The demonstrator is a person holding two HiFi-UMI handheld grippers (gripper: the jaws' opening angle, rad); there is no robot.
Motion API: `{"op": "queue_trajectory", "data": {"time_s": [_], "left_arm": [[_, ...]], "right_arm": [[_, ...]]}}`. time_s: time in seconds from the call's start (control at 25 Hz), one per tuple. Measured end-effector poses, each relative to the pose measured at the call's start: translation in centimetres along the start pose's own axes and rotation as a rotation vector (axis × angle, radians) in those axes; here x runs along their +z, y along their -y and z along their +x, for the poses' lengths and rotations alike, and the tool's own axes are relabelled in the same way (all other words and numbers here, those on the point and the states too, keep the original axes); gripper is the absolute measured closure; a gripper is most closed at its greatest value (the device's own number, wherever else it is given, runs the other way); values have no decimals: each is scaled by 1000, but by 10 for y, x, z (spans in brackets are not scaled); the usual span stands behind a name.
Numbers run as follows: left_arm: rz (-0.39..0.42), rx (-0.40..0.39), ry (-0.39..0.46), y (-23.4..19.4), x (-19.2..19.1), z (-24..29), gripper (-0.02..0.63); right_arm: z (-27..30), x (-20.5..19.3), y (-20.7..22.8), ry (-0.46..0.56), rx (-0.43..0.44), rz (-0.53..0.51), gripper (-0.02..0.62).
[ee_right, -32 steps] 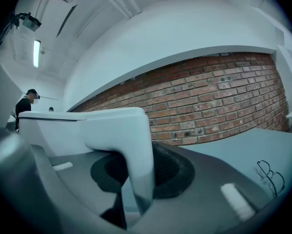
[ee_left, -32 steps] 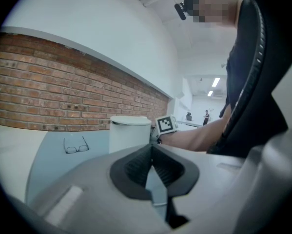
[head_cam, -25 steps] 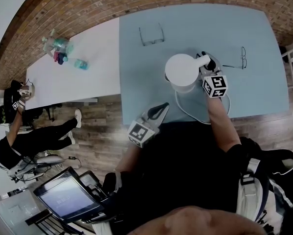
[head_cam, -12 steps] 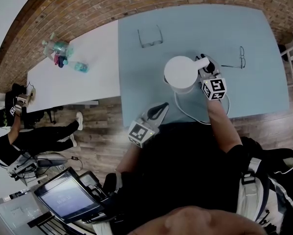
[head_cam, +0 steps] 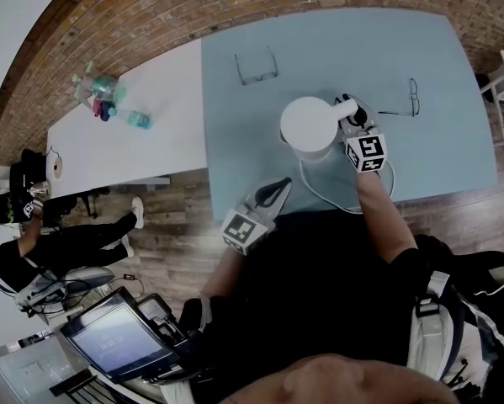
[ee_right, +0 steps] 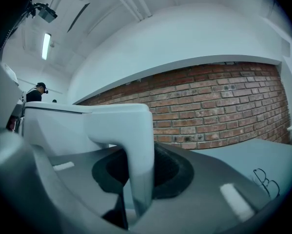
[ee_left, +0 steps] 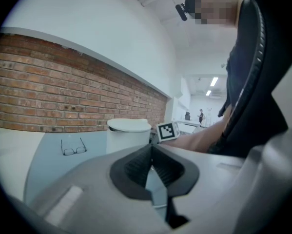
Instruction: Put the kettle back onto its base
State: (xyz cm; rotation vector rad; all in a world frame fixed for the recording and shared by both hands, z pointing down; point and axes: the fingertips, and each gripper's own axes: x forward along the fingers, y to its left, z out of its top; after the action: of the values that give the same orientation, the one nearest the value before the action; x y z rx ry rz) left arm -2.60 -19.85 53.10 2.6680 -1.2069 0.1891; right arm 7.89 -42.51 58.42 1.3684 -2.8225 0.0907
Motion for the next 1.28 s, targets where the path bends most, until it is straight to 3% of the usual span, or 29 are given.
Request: {"op": "queue_trajectory", "data": {"time_s": [0.68,0.88,1.08,1.28], "left_arm": [[-3,-5,32,13,-2,-22,604],[-21,14,46,16,-7,-53,604],[-34,18,57,20,-20,-86,604],[-51,24,71,39,-33,-139,604]], "right_arm": [[-16,-7,0,-64,1,-39,520],[-27,-6,4,-113,-1,-68,431],[-52,-9,-3,-127,-66,-70,431],[-96,-5,-40,-134,-95,-82,431]]}}
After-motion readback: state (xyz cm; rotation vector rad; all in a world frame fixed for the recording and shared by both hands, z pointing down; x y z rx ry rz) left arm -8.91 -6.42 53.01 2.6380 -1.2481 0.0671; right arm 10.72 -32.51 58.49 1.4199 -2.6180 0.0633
